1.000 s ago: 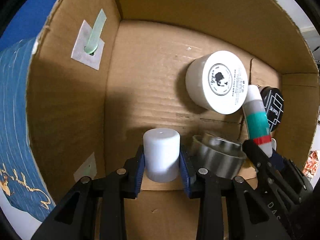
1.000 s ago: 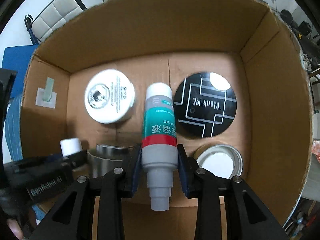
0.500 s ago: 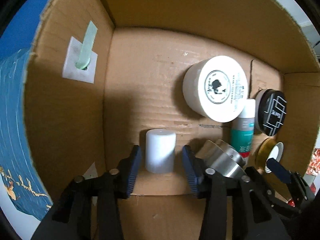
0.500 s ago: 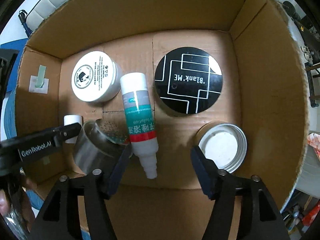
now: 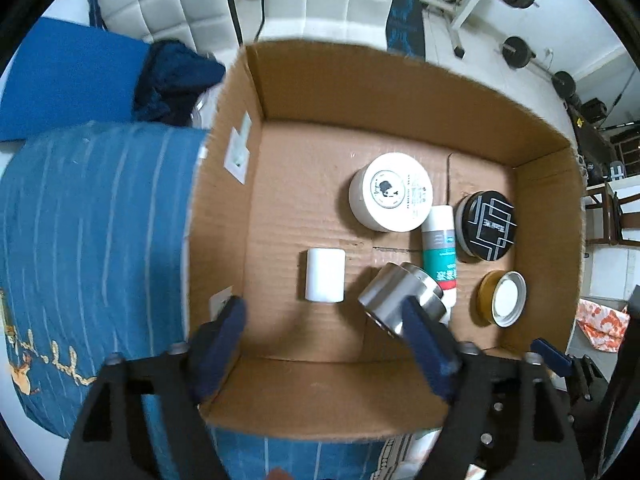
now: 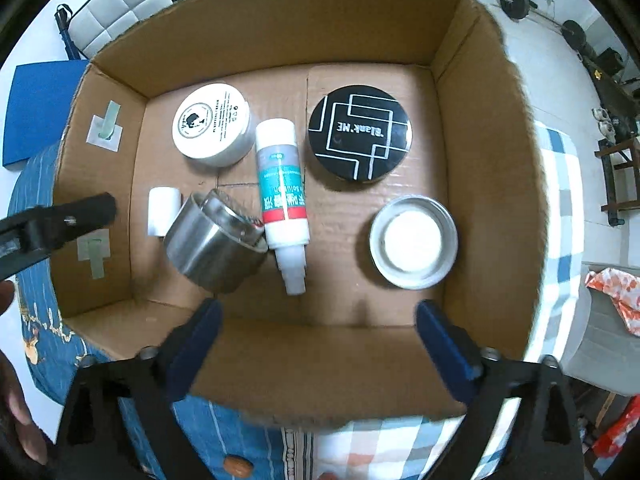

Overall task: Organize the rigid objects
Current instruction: 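Move both open tools back over the bed toward the remaining items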

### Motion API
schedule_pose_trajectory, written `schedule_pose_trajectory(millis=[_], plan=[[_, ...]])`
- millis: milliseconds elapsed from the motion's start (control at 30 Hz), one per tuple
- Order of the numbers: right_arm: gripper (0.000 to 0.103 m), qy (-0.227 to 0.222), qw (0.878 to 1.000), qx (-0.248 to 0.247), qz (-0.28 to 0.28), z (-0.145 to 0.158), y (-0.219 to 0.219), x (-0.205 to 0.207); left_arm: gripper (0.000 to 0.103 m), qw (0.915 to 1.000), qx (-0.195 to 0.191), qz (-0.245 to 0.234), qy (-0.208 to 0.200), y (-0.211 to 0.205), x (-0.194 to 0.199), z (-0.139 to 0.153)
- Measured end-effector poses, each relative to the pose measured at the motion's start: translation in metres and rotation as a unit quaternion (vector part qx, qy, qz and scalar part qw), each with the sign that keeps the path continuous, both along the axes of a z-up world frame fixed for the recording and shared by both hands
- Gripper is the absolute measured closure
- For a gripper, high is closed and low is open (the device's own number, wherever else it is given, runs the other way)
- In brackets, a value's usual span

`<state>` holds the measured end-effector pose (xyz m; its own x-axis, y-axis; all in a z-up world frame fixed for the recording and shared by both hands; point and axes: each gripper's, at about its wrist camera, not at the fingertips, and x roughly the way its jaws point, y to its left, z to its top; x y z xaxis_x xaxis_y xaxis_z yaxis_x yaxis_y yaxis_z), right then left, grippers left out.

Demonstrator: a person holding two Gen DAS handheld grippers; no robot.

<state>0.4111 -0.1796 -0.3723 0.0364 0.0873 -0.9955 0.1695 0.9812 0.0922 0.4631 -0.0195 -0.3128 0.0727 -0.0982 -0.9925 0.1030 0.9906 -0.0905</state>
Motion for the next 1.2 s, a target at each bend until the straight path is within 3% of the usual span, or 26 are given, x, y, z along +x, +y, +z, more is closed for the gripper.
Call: schedule_pose_trajectory(millis=[200,433,567,800,967,1200], plan=[[0.000,-0.025,0.999,-0.016,-0.018,0.027,-0.005,-0.018,0.009,0.9991,-0.017,0.011,-0.037,0.021,-0.021,0.029],[0.000,-0.072,0.996,-0.048,-0.032,0.083,-0.013,-0.041,0.009,0.9959,0.003,0.012,-0.089,0.035,-0.061,0.067],[0.000,-0.096,0.993,-0.055,-0.031,0.112,-0.012,-0.053,0.009,0.9929,0.015,0.005,-0.118,0.032,-0.083,0.077],[0.000,-0.121,0.990,-0.062,-0.028,0.127,-0.009,-0.077,0.009,0.9892,0.032,-0.014,-0.143,0.024,-0.109,0.083],[0.000,-0.118,0.991,-0.059,-0.035,0.119,-0.014,-0.093,0.009,0.9908,0.047,-0.033,-0.123,0.016,-0.121,0.062],[0.000,-0.056,0.996,-0.030,-0.070,0.055,-0.033,-0.121,0.009,0.9940,0.069,-0.074,-0.041,0.002,-0.123,-0.019]])
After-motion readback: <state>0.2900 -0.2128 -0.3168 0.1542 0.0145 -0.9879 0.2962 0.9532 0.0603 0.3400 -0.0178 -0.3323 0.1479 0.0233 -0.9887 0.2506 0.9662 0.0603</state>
